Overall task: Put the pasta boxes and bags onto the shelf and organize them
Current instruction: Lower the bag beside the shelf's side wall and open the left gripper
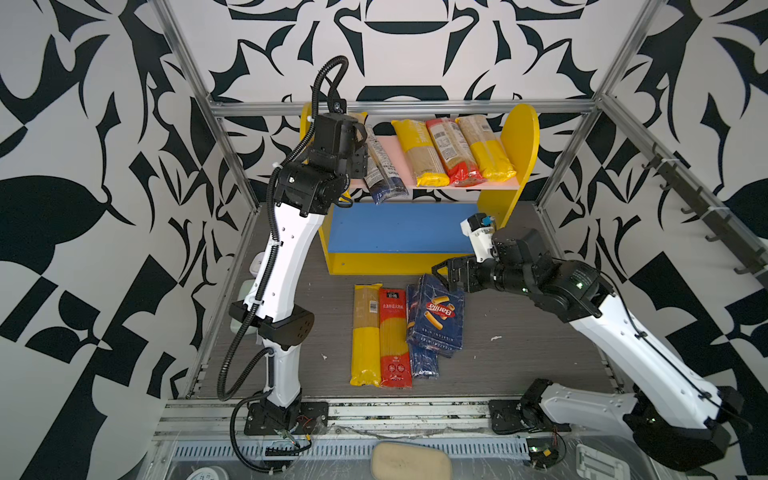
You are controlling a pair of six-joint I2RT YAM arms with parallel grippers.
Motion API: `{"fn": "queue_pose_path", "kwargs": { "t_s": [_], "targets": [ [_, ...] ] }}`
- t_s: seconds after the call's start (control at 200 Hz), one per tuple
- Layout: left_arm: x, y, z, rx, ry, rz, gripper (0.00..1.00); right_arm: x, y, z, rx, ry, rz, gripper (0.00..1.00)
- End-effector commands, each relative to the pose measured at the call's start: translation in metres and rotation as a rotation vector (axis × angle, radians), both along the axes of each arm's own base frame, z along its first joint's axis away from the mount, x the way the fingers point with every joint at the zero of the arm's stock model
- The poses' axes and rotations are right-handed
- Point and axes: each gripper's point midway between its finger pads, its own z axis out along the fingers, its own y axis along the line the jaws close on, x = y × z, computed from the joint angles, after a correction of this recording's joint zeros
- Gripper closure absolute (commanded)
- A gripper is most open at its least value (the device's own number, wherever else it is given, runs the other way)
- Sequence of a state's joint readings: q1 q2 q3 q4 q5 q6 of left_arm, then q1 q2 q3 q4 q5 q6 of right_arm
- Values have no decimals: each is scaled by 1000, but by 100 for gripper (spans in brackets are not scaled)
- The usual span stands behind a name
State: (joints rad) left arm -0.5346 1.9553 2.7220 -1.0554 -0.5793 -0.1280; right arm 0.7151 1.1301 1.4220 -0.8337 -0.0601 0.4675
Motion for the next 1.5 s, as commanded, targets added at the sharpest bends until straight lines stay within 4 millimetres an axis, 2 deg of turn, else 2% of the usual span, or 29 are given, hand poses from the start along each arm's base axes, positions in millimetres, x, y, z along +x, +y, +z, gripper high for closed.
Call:
{"fn": "queue_pose_path", "kwargs": {
  "t_s": [0.0, 0.105, 0.21, 0.26, 0.34, 0.44, 0.815, 1.02, 1.215, 1.36, 1.495],
  "targets": [
    [-3, -1, 12, -20, -39, 5, 26, 0, -5, 18, 24, -62, -14, 0],
    [-8, -7, 8, -10, -27, -4, 30, -1, -5, 17, 25, -62, -13, 0],
    [-15, -18, 5, 3, -18, -14, 44, -2, -6, 16, 29, -62, -15, 0],
    [-20, -28, 4, 9, -16, -31, 46, -3, -6, 15, 35, -63, -13, 0],
    [-29, -47, 5, 26, -26, -65, 45, -4, -8, 14, 40, -61, -17, 0],
    [-34, -60, 4, 28, -24, -93, 41, -7, -10, 14, 45, -62, -24, 0],
    [-23, -74, -28, 8, 63, -112, 24, -17, -29, 17, 42, -83, -62, 0],
    [-14, -79, -53, -15, 140, -137, 24, -18, -33, 16, 32, -84, -76, 0],
    [-11, -86, -62, -28, 166, -163, 25, -19, -35, 15, 31, -84, -81, 0],
    [-9, -91, -73, -42, 201, -194, 33, -18, -36, 15, 27, -84, -86, 0],
    [-5, -99, -84, -62, 236, -233, 34, -19, -37, 12, 22, -77, -91, 0]
  ]
}}
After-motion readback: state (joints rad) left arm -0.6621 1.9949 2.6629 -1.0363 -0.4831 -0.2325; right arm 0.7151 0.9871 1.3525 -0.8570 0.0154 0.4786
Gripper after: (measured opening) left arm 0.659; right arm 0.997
